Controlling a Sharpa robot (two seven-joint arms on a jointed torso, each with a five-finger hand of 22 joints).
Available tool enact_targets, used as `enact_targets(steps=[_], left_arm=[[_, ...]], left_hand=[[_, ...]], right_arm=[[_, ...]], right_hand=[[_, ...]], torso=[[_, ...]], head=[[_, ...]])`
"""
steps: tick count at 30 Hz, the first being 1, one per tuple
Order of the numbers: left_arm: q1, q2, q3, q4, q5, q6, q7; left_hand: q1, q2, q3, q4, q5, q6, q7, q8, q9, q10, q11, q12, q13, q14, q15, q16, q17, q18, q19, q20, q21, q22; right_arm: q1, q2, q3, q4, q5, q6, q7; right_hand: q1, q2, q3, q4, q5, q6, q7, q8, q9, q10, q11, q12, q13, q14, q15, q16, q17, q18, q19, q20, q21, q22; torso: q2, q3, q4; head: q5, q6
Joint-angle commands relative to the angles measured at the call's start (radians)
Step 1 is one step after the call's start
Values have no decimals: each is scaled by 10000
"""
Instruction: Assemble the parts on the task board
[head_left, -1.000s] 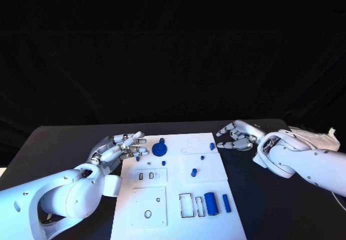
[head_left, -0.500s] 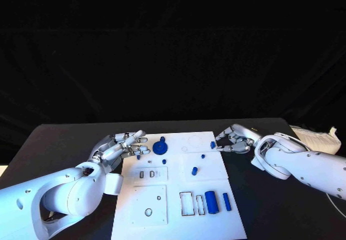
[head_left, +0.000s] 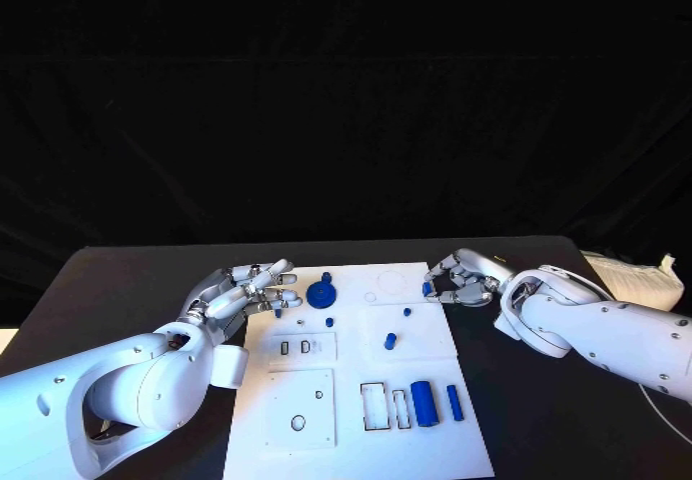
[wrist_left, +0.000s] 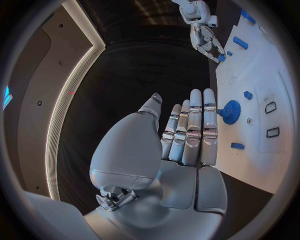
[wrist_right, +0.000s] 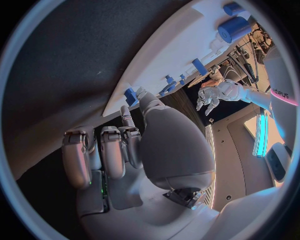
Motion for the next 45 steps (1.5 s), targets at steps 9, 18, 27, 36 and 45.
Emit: enact_targets(steps=[9,18,27,36,45], left_arm=[[1,29,4,12,16,213,29],[1,30,4,9,16,200,20],[1,27,4,3,16,196,19],[1,16,4,5,16,190,22],[1,30,4,-32,16,204,28]], left_hand=[[-12,88,10,-69,-30,-9,19,-55,-6,-55,-8,-42,-6,-41,34,-76,22,127,28,12,-44,-22],[-8,92,12,-75,-31,-9,22,-59,-6,-54,-7,-46,-6,-41,34,-81,26,127,29,11,-46,-24],[-8,92,12,-75,-31,-9,22,-59,-6,-54,-7,-46,-6,-41,34,-81,26,127,29,11,-46,-24],[-8,92,12,-75,-31,-9,22,-59,-6,-54,-7,-46,-6,-41,34,-81,26,127,29,11,-46,-24],[-3,101,17,-83,-31,-11,28,-66,-6,-55,-4,-53,-7,-40,35,-89,35,127,31,12,-50,-29]], right_arm=[[-8,132,3,-84,70,347,-27],[-8,159,4,-100,-14,350,-155],[-7,211,4,-144,-179,308,-244],[-3,297,7,-28,-449,-346,-496],[182,258,124,849,-365,-742,-949]], right_hand=[[59,195,37,-136,-120,213,-18,31,30,928,-15,52,2461,1029,-26,35,2563,-211,1042,-7,44,2596],[156,477,140,-235,-300,648,-152,137,83,966,-128,133,2508,1028,-109,33,2558,-212,1046,-66,47,2602],[489,890,515,-532,-971,1368,-429,362,177,1027,-363,271,2587,1022,-309,23,2532,-214,1050,-235,50,2610],[312,1054,567,-557,-979,1728,-612,430,246,1058,-531,345,2629,1030,-472,36,2568,-220,1064,-407,61,2634],[-30,1124,537,-387,-581,1766,-654,367,261,1058,-575,345,2629,1041,-511,54,2616,-220,1064,-458,61,2634]], torso=[[-1,-3,-6],[-6,1,-10],[-8,7,0],[-8,9,-13],[-24,-5,1]], head=[[31,2],[37,-18],[115,-23],[71,-18],[69,-5]])
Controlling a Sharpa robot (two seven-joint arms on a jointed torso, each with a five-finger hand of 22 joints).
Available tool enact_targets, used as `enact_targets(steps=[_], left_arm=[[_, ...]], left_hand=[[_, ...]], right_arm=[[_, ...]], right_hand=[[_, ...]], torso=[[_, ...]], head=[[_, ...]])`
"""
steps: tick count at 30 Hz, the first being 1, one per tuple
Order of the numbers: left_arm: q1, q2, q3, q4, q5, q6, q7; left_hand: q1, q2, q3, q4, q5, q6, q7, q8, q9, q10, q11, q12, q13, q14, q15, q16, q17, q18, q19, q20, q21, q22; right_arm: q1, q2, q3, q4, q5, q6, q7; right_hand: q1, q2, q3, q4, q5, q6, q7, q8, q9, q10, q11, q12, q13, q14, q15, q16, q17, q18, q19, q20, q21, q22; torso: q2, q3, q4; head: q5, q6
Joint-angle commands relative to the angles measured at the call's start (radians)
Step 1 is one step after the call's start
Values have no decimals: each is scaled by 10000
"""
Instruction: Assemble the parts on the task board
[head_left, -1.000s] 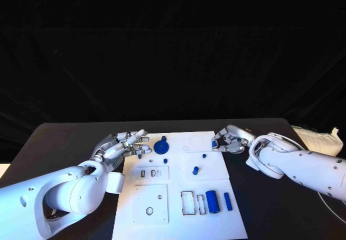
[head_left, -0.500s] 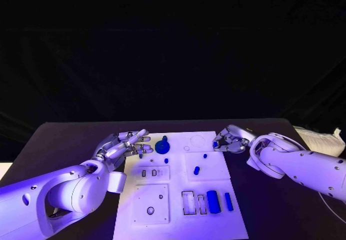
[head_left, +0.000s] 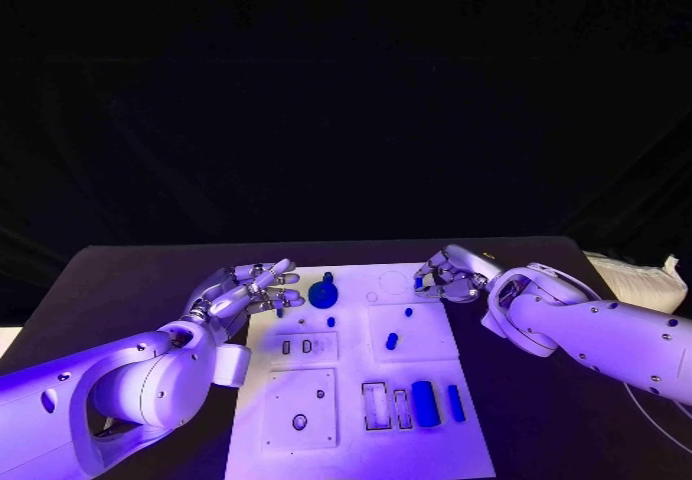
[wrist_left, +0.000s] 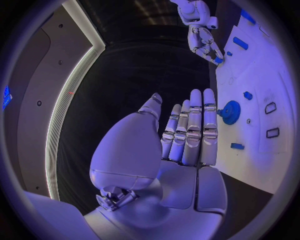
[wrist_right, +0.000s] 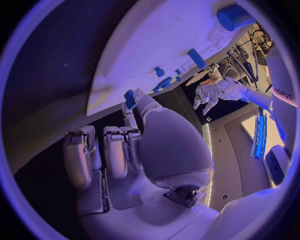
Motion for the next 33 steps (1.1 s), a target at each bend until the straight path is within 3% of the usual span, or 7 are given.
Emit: enact_targets(steps=[1,5,8,14,18,28,33], left_arm=[[2,26,4,-24,11,204,62],[2,39,4,-141,11,229,82],[2,52,4,-257,33,235,109],[2,80,3,-430,77,256,138],[2,108,3,-534,85,270,157],[5,118,5,-619,128,285,178],[6,116,5,-609,133,289,172]], left_hand=[[-2,102,12,-78,-31,-11,29,-72,-6,-56,-4,-54,-7,-40,35,-25,22,127,31,11,-50,-15],[-2,102,12,-78,-31,-11,29,-72,-6,-56,-4,-54,-7,-40,35,-25,22,127,31,11,-50,-15],[1,105,14,-81,-30,-11,28,-74,-6,-55,-4,-56,-7,-40,35,-27,24,127,32,11,-51,-16],[1,105,14,-81,-30,-11,28,-74,-6,-55,-4,-56,-7,-40,35,-27,24,127,32,11,-51,-16],[1,105,14,-81,-30,-11,28,-74,-6,-55,-4,-56,-7,-40,35,-27,24,127,32,11,-51,-16],[15,121,25,-93,-28,-5,25,-77,-5,-49,-6,-60,-6,-38,34,-35,34,127,34,11,-54,-20],[15,121,25,-93,-28,-5,25,-77,-5,-49,-6,-60,-6,-38,34,-35,34,127,34,11,-54,-20]], right_arm=[[121,2,32,356,-131,-318,-427],[236,144,51,841,-256,-75,-482],[268,397,52,1140,-516,49,-600],[228,1049,-40,1566,-1170,280,-981],[75,1518,-138,1626,-1639,584,-1095],[-411,2330,-254,1456,-2658,1169,-1646],[-592,2515,-275,1361,-2915,1252,-1805]], right_hand=[[-146,44,32,93,74,418,-300,-28,157,1040,-90,44,2634,1039,-46,55,2613,-67,1063,-62,62,2630],[-134,96,89,76,222,403,-307,-59,158,1040,-99,44,2634,1030,-57,40,2573,-67,1063,-74,62,2630],[-134,96,89,76,222,403,-307,-59,158,1040,-99,44,2634,1030,-57,40,2573,-67,1063,-74,62,2630],[-124,126,126,59,278,388,-303,-81,159,1040,-98,44,2634,1025,-59,29,2546,-67,1063,-79,62,2630],[-125,125,127,58,283,384,-300,-84,158,1040,-97,44,2634,1021,-59,22,2528,-67,1063,-80,62,2630],[-148,79,166,2,476,281,-243,-180,141,1040,-59,44,2634,1010,-38,1,2475,-67,1063,-76,62,2630],[-148,79,166,2,476,281,-243,-180,141,1040,-59,44,2634,1010,-38,1,2475,-67,1063,-76,62,2630]], torso=[[-8,-11,14],[-25,-21,24],[-28,-6,19],[-72,-55,91],[-123,-111,121],[-162,-214,172],[-166,-220,159]], head=[[13,14],[74,-15],[142,-20],[393,-202],[531,-379],[600,-540],[615,-549]])
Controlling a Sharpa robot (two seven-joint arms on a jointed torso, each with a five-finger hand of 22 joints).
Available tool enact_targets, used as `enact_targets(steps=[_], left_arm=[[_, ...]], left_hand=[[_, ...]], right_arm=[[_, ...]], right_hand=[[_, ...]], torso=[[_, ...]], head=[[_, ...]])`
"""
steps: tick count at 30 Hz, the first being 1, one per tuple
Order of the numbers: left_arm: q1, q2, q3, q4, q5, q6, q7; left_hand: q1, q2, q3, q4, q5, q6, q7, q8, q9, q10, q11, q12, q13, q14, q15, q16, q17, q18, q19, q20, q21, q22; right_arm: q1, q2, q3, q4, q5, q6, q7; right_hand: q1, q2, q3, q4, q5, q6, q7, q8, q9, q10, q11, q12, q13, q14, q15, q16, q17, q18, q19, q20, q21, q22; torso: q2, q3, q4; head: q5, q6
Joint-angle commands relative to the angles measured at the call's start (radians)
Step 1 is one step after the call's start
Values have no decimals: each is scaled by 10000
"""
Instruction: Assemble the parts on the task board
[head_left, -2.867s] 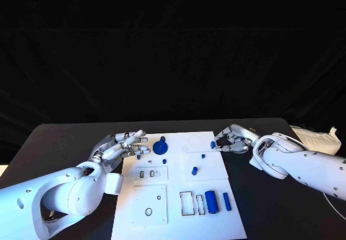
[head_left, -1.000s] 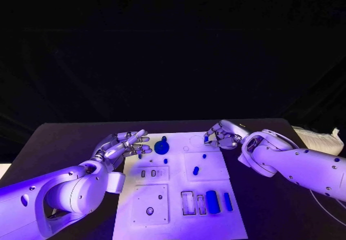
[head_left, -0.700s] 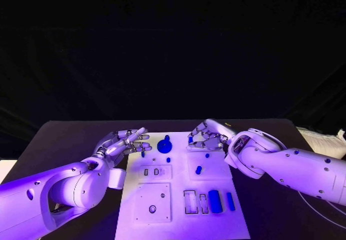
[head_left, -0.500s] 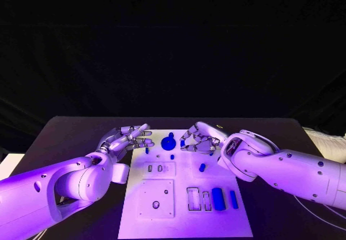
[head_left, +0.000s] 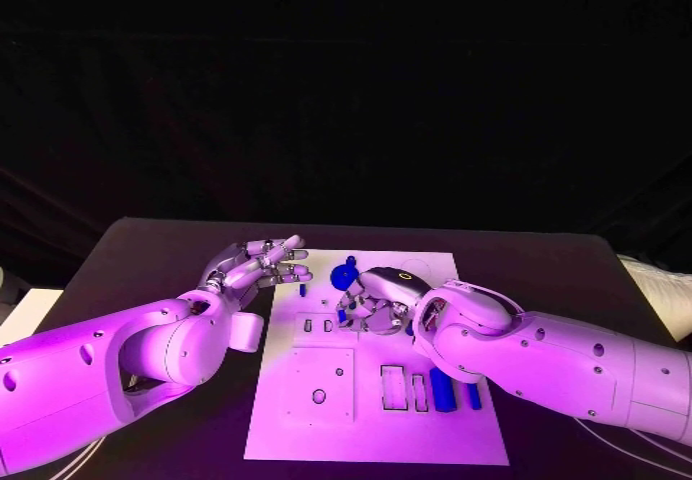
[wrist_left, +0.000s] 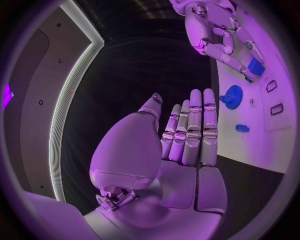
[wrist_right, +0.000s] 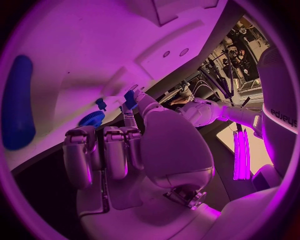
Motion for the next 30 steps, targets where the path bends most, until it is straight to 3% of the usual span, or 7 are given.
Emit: enact_targets(steps=[1,19,30], left_arm=[[6,19,6,25,45,225,132],[7,64,6,18,47,242,83],[7,50,6,14,47,242,72]], left_hand=[[15,121,2,-70,-28,-5,25,-32,-5,-49,-6,-60,-6,-38,34,-35,9,127,34,11,-54,-9],[20,127,5,-77,-29,-2,27,-35,-4,-45,-6,-63,-5,-36,34,-41,17,128,37,11,-57,-12],[20,127,5,-78,-30,-3,29,-37,-4,-46,-5,-65,-6,-35,34,-43,19,128,37,11,-57,-13]], right_arm=[[-81,89,-8,-67,-695,424,-410],[-182,335,-25,-317,-916,629,-662],[-184,297,-25,-315,-1101,1218,-996]], right_hand=[[17,64,38,-1,22,279,-246,68,140,1074,-27,45,2635,1010,-40,1,2479,-67,1064,-79,62,2633],[-70,31,20,23,23,261,-223,37,137,1074,-3,45,2635,1007,-22,-6,2461,-67,1064,-66,62,2633],[-144,-74,-16,13,38,224,-201,-7,131,1074,16,45,2635,1002,-4,-15,2440,-67,1064,-51,62,2633]], torso=[[-10,-16,-1],[2,12,9],[-1,9,-3]], head=[[2,-25],[14,-118],[36,-142]])
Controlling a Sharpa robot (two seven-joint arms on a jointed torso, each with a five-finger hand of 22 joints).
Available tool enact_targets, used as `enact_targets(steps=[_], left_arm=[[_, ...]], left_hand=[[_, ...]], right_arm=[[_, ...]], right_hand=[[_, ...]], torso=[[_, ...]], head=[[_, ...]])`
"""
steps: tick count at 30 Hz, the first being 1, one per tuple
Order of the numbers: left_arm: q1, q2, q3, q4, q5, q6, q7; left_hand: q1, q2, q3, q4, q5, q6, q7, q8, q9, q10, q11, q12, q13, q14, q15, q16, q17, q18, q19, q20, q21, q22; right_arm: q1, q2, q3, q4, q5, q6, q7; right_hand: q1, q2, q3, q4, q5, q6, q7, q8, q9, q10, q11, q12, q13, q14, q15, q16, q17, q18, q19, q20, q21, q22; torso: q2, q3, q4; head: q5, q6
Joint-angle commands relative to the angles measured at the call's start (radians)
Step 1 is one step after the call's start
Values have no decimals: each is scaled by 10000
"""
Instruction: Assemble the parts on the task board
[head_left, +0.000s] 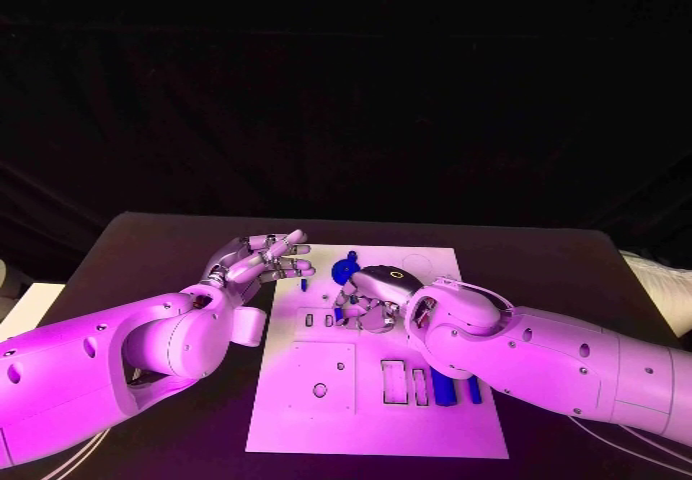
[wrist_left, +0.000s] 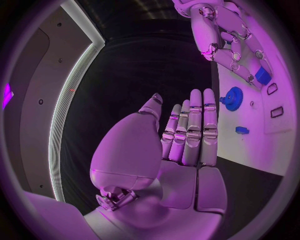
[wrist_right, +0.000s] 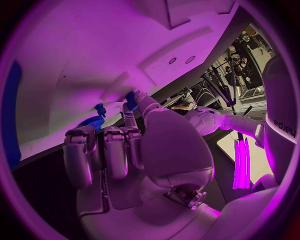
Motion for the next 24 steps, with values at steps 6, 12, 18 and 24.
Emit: enact_targets(steps=[6,12,18,24], left_arm=[[5,-3,7,17,19,195,82],[6,-19,7,25,19,197,80],[6,-29,7,29,19,199,81],[6,-35,7,30,19,217,77]], left_hand=[[-15,100,12,-82,-28,0,30,-40,-4,-44,-4,-70,-6,-34,34,-49,17,128,40,11,-60,-18],[-14,107,16,-84,-28,2,28,-41,-4,-43,-4,-71,-6,-33,34,-51,20,128,40,11,-61,-19],[-14,107,16,-84,-28,2,28,-41,-4,-43,-4,-71,-6,-33,34,-51,20,128,40,11,-61,-19],[-14,107,16,-84,-28,2,28,-41,-4,-43,-4,-71,-6,-33,34,-51,20,128,40,11,-61,-19]], right_arm=[[-99,-47,-94,-44,-389,1016,-743],[-97,-42,-100,-44,-479,902,-970],[-96,-32,-105,-56,-498,795,-1051],[-96,-7,-116,-66,-506,649,-1087]], right_hand=[[-263,-202,-96,36,67,123,-93,-110,-17,1073,77,44,2628,999,43,-23,2423,-67,1065,-16,63,2627],[-561,-420,-216,160,-7,-537,157,-227,-187,996,287,-147,2531,977,211,-65,2322,-67,1065,113,63,2627],[-640,-531,-262,181,-84,-845,264,-222,-239,959,390,-233,2488,971,310,-78,2292,-65,1060,216,59,2620],[-799,-663,-412,257,-458,-986,305,-192,-232,941,440,-273,2468,968,367,-83,2281,-61,1051,292,51,2604]], torso=[[0,6,-13],[-10,-1,-12],[-2,-1,-7],[-4,0,-7]], head=[[0,15],[6,19],[20,23],[3,52]])
